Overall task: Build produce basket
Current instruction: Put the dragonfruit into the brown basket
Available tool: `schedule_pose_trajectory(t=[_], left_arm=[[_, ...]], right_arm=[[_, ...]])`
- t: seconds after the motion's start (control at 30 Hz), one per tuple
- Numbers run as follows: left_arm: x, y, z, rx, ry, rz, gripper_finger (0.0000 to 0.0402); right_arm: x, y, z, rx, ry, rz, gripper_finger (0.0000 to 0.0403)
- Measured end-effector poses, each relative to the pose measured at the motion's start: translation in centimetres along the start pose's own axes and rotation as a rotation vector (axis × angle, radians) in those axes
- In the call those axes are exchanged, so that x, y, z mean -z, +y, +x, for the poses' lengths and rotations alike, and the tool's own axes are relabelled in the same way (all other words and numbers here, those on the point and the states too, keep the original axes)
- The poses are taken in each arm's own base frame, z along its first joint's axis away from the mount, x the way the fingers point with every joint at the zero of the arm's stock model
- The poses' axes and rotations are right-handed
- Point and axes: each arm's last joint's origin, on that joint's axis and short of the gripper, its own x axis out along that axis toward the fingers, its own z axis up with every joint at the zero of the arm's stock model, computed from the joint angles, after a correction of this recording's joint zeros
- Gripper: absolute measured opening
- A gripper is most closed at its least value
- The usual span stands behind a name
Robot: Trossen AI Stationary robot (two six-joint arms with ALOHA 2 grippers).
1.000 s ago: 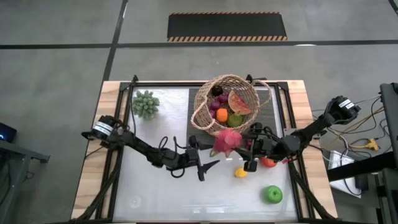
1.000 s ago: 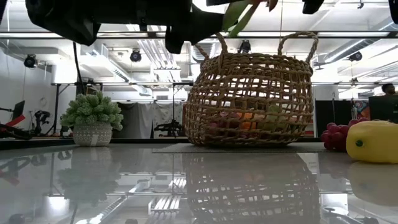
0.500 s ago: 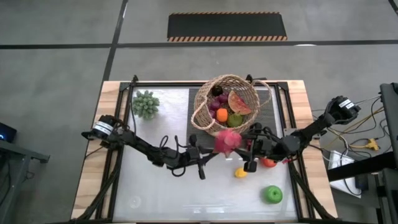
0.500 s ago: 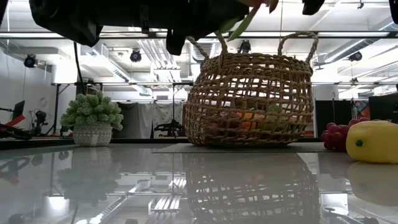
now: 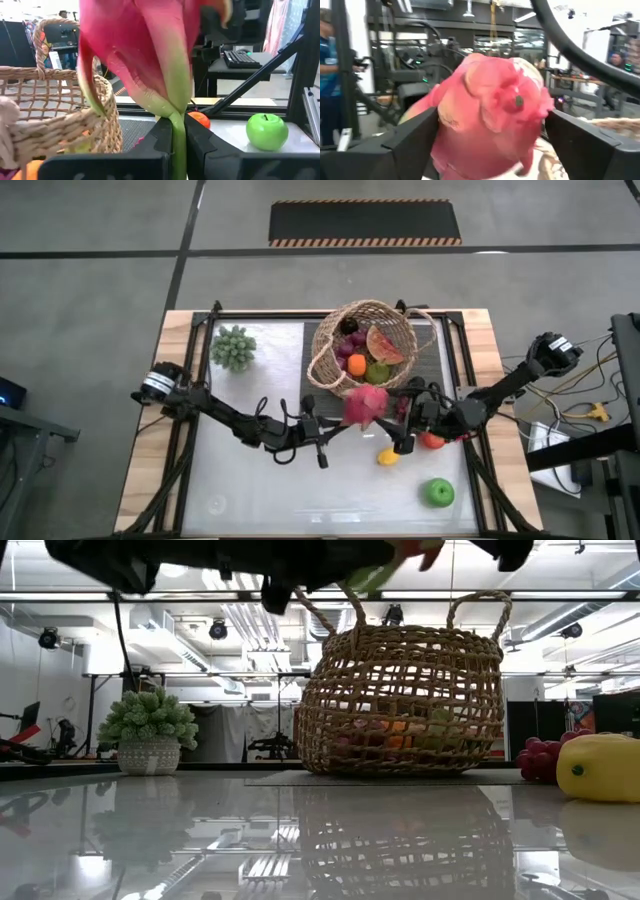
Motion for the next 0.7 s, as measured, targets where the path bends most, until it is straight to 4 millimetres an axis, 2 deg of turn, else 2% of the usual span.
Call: schedule_pose_trajectory(t=[0.1, 0.2, 0.33, 0.4, 0.53, 0.7], left_arm=[[-1.7, 0.5, -0.5, -0.006, 0.012, -0.034, 0.0002], [-4.2, 1.2, -0.9, -0.02, 0.01, -0.044, 0.0002], [-6.9, 3.2, -0.8, -0.084, 0.025, -0.024, 0.0001], [-7.3, 4.5, -0.3, -0.125, 0.036, -0.014, 0.0001], [-6.8, 6.8, 0.9, -0.161, 0.053, -0.006, 0.0001], [-6.9, 9.0, 2.2, -0.204, 0.112, 0.022, 0.0]], right_arm=[[-0.7, -0.1, -0.6, 0.031, 0.024, -0.006, 0.0365], [-1.3, -0.3, -1.2, 0.055, 0.048, -0.02, 0.0367], [-1.8, -0.8, -1.6, 0.166, 0.093, -0.025, 0.0368], [-1.8, -1.1, -1.8, 0.229, 0.111, -0.006, 0.0368], [-1.5, -1.3, -1.9, 0.301, 0.143, -0.003, 0.0368], [-1.6, -0.9, -2.5, 0.279, 0.148, 0.005, 0.0368]])
